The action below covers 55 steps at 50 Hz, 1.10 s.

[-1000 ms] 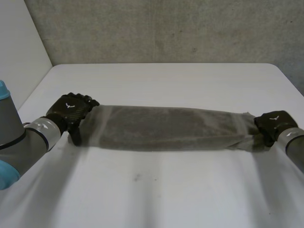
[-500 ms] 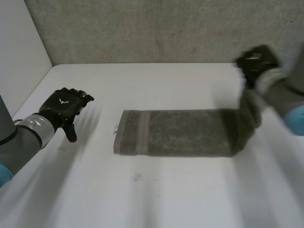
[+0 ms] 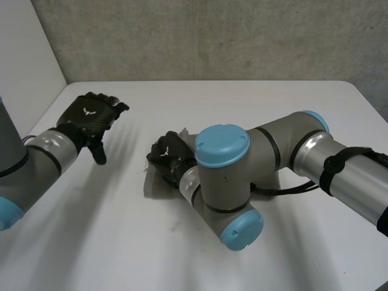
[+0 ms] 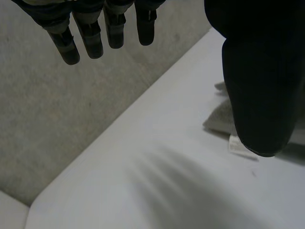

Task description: Fold the towel.

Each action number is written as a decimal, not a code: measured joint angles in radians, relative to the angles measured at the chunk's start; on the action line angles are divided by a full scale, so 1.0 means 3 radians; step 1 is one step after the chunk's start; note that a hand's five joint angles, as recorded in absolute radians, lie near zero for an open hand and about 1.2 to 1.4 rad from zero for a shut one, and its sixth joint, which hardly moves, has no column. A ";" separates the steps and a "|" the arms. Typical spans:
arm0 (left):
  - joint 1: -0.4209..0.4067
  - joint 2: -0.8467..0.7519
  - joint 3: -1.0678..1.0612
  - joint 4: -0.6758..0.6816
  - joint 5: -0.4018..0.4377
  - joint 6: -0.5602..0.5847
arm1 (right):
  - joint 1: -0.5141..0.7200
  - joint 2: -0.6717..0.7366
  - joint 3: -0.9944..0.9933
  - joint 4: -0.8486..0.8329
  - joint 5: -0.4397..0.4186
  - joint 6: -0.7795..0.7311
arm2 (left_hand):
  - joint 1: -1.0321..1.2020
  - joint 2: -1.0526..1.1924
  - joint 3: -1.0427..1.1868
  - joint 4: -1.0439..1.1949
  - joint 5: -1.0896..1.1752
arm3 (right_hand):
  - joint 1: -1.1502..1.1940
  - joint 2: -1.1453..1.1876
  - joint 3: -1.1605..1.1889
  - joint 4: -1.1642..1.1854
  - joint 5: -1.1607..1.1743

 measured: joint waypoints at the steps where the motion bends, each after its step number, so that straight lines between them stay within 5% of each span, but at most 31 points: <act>1: -0.0030 -0.0018 0.0041 0.0000 -0.0008 -0.0006 | -0.0001 -0.0005 -0.0002 -0.0009 -0.0038 0.0000 | 0.0000 0.0000 0.0000 0.0000 0.0000 | -0.0458 -0.0464 -0.0540 -0.0541 -0.0542; 5: -0.0163 -0.0106 0.0225 0.0001 -0.0063 -0.0071 | -0.0006 -0.0046 0.0021 -0.0009 -0.0184 0.0008 | 0.0000 0.0000 0.0000 0.0000 0.0000 | -0.2806 -0.2807 -0.2868 -0.2866 -0.2952; 7: -0.0211 -0.0140 0.0295 0.0001 -0.0091 -0.0118 | -0.0013 -0.0095 0.0060 0.0002 -0.0243 0.0027 | 0.0000 0.0000 0.0000 0.0000 0.0000 | -0.3095 -0.3137 -0.3242 -0.3227 -0.3294; 14: -0.0404 -0.0239 0.0525 0.0001 -0.0170 -0.0372 | -0.0172 -0.0567 0.0506 0.0025 -0.0337 0.0317 | 0.0000 0.0000 0.0000 0.0000 0.0000 | -0.3248 -0.3204 -0.3354 -0.3292 -0.3334; 25: -0.0756 -0.0582 0.0754 0.0006 -0.0168 -0.0547 | -0.1082 -0.1414 0.1609 0.0033 -0.0028 0.0856 | 0.0162 0.0178 0.0169 0.0173 0.0038 | -0.3248 -0.3204 -0.3354 -0.3292 -0.3334; 41: -0.0896 -0.1356 0.0970 0.0002 -0.0116 -0.0373 | -0.1380 -0.1590 0.2485 -0.0262 -0.0017 0.0838 | 0.1689 0.1707 0.1700 0.1708 0.1576 | -0.3248 -0.3204 -0.3354 -0.3292 -0.3334; 50: -0.0895 -0.1486 0.0987 -0.0004 -0.0121 -0.0078 | -0.1438 -0.1591 0.2617 -0.0406 -0.0014 0.0837 | 0.1799 0.1819 0.1803 0.1811 0.1682 | -0.3248 -0.3204 -0.3354 -0.3292 -0.3334; 55: -0.0894 -0.1479 0.0937 -0.0004 -0.0127 0.0003 | -0.1462 -0.1589 0.2643 -0.0465 -0.0010 0.0846 | 0.2444 0.2470 0.2463 0.2458 0.2326 | -0.3215 -0.3190 -0.3343 -0.3286 -0.3321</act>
